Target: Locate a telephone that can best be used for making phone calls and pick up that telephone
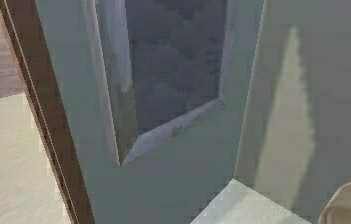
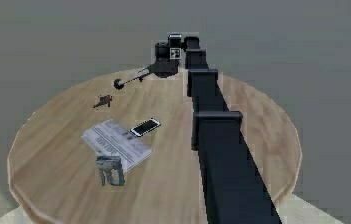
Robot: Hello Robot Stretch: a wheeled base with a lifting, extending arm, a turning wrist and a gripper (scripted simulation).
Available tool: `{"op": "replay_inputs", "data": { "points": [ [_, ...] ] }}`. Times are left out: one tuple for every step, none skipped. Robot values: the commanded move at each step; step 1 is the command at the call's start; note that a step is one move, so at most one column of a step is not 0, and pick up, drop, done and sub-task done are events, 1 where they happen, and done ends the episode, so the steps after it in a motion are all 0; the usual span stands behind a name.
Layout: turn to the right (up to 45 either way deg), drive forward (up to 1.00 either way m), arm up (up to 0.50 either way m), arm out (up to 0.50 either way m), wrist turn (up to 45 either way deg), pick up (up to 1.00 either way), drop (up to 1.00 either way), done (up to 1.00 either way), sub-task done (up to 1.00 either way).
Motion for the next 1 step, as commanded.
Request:
{"op": "replay_inputs", "data": {
  "points": [
    [0.0,0.0,-0.26,0.0,0.0,0.0,0.0,0.0,0.0]
  ]
}}
